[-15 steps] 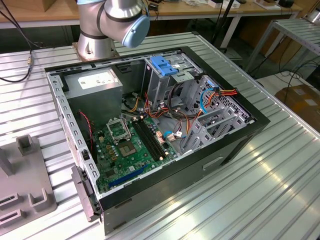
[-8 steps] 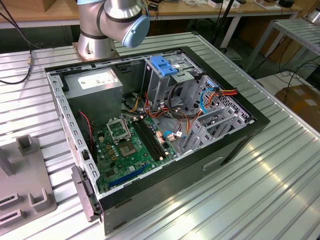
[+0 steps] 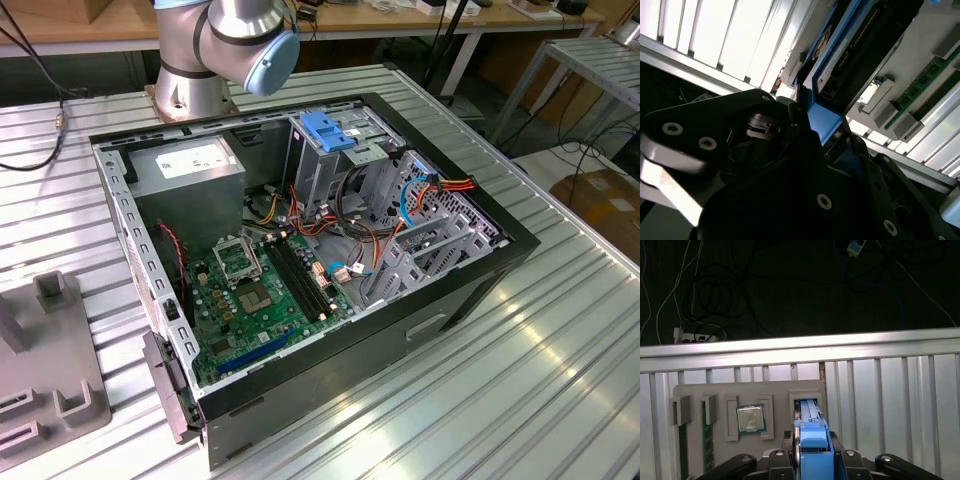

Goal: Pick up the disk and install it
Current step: 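Pick up the disk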

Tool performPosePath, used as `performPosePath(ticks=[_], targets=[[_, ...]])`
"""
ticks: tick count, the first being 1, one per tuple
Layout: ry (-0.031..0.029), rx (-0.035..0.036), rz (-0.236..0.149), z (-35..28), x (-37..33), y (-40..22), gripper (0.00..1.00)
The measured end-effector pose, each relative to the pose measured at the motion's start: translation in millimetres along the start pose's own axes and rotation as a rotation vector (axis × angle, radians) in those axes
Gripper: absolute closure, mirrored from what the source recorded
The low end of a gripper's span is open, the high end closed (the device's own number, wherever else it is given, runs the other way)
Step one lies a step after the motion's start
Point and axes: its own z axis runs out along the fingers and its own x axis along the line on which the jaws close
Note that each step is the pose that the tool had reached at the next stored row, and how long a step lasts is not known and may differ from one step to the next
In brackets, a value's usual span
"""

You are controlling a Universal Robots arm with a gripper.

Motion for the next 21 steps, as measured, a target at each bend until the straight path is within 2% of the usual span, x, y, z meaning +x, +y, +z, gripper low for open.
performPosePath(ticks=[9, 11, 17, 19, 21], targets=[[-0.0001, 0.0001, 0.0, 1.1, 0.0, 0.0, 0.63], [-0.001, 0.0018, 0.0, -0.7, -0.1, -0.1, 0.63], [0.0001, -0.0017, 0.0, -22.4, -0.5, 0.4, 0.63], [0.0002, -0.0033, 0.0, -36.0, -0.7, 0.6, 0.63], [0.0002, -0.0042, 0.0, -44.2, -0.8, 0.8, 0.63]])
